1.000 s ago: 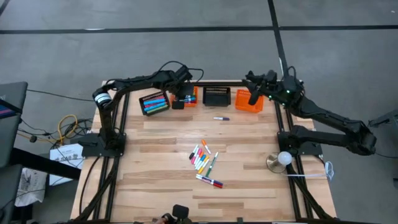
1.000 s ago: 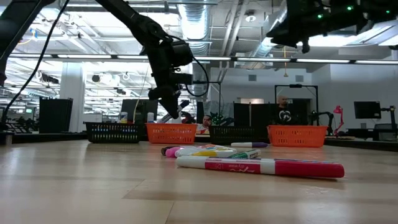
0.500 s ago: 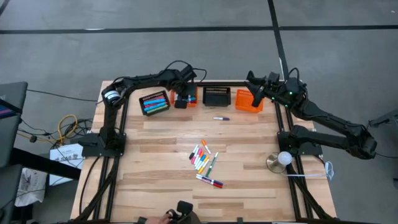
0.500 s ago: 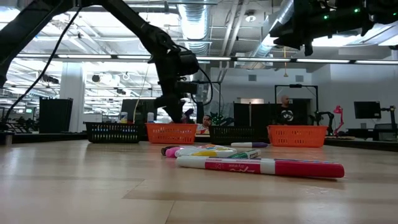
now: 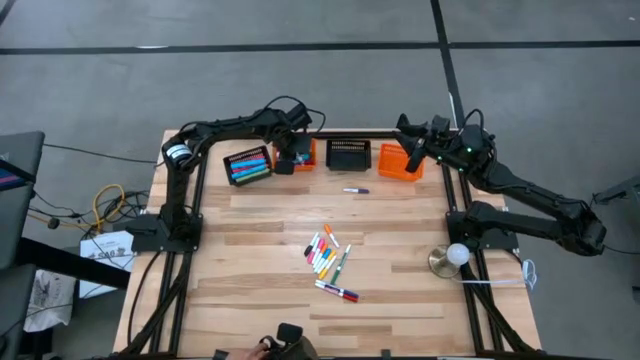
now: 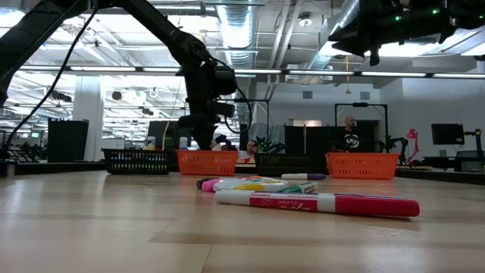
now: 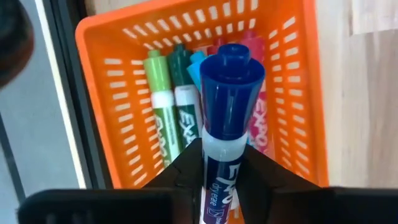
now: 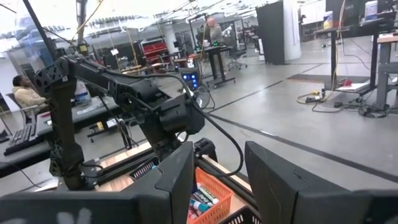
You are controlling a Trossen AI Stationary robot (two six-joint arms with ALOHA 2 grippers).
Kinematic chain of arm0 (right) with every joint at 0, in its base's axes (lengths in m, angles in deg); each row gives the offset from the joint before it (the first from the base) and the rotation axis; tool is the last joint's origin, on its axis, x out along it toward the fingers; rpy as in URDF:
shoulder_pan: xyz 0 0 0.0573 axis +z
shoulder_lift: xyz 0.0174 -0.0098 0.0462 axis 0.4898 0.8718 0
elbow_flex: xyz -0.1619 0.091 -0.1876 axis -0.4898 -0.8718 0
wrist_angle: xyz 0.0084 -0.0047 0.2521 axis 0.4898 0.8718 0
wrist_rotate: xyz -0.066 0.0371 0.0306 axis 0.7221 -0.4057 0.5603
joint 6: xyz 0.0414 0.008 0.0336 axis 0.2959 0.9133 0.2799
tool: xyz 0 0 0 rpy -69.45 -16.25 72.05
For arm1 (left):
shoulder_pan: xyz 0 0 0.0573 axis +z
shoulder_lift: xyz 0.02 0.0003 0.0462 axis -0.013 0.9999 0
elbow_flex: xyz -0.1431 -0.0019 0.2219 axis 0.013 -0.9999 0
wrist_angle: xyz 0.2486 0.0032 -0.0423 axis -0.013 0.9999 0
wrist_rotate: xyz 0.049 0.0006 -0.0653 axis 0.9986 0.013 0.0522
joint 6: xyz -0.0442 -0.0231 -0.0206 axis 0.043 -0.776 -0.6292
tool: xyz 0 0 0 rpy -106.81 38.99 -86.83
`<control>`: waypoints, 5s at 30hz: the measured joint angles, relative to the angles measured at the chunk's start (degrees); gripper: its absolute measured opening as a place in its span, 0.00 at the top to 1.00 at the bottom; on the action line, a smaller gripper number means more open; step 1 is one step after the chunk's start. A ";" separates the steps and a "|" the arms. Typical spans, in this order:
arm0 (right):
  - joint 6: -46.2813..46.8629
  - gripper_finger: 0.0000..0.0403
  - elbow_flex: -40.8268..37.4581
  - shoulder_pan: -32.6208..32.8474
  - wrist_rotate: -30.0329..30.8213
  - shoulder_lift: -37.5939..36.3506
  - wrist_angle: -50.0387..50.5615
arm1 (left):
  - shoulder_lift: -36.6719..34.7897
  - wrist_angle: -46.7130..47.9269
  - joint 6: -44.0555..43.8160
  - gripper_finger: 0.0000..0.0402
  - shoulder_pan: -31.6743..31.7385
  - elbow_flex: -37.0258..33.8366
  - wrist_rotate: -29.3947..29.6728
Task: Pick & Place Markers
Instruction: Put the blue marker pen into the left orange bin, then put the top orange mini highlighter into the right black bin
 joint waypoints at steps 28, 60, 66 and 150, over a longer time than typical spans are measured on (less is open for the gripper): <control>-0.11 0.66 0.04 0.00 -1.46 0.00 0.00 | 0.02 -0.04 -0.44 0.71 -0.06 -0.02 0.06; 4.07 0.65 0.07 4.69 -2.96 0.00 0.04 | -43.62 -8.27 -47.00 0.67 -13.39 -15.17 -25.98; 4.03 0.67 0.09 8.84 -9.78 0.00 -0.75 | -52.41 -23.03 -56.74 0.67 -20.21 -28.49 -24.25; 27.78 0.58 41.76 40.00 6.32 65.73 45.92 | -72.61 -38.26 -67.32 0.67 -34.07 -53.31 -16.02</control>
